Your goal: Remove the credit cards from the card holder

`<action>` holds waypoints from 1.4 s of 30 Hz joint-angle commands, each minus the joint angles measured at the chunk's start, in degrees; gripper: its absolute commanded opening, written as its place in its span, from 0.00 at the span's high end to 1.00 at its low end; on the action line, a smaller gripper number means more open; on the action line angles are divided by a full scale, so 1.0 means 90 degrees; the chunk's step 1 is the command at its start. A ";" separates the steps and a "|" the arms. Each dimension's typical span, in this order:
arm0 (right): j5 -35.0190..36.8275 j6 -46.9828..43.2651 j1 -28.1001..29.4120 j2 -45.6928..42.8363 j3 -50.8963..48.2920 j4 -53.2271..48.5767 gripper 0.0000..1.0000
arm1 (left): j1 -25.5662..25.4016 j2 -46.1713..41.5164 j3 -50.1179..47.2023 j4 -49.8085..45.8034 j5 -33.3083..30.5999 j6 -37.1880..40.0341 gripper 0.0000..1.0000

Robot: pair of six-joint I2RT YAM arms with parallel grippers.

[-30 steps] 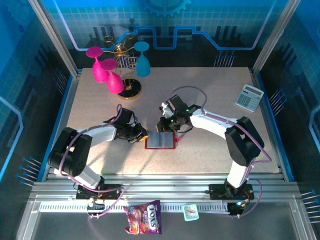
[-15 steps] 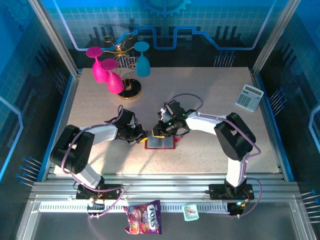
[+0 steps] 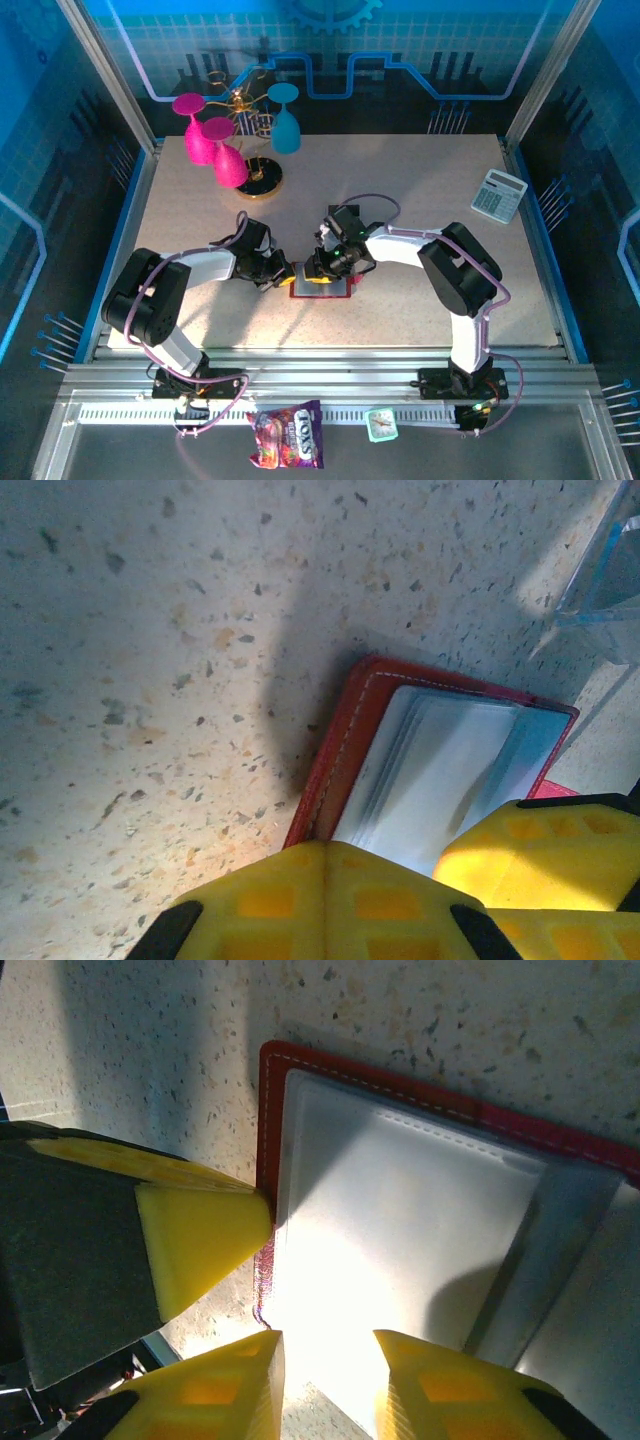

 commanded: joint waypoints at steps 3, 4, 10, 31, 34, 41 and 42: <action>0.0161 0.0003 0.0104 0.0150 0.0180 -0.0449 0.65 | 0.0068 0.0107 -0.0017 -0.0185 0.0141 0.0172 0.94; 0.0202 -0.0024 0.0104 0.0150 0.0194 -0.0526 0.64 | 0.0068 0.0107 -0.0014 -0.0201 0.0130 0.0175 0.94; 0.0483 -0.0160 0.0105 0.0077 0.0224 -0.0846 0.63 | 0.0068 0.0146 -0.0019 -0.0220 0.0125 0.0220 0.94; 0.0104 0.0209 -0.0139 -0.0269 -0.0553 0.0158 0.63 | 0.0068 0.0204 0.0184 -0.0624 -0.0128 0.0435 0.94; 0.0056 0.0250 -0.0159 -0.0275 -0.0682 0.0359 0.63 | 0.0068 0.0060 0.0285 -0.0786 -0.0182 0.0451 0.94; -0.0176 0.0345 -0.0273 -0.0263 -0.0950 0.0860 0.63 | 0.0034 -0.0668 0.0379 -0.0763 -0.0079 0.0101 0.89; -0.0221 0.0341 -0.0292 -0.0253 -0.0989 0.0936 0.63 | 0.0022 -0.0741 0.0376 -0.0692 -0.0029 0.0016 0.88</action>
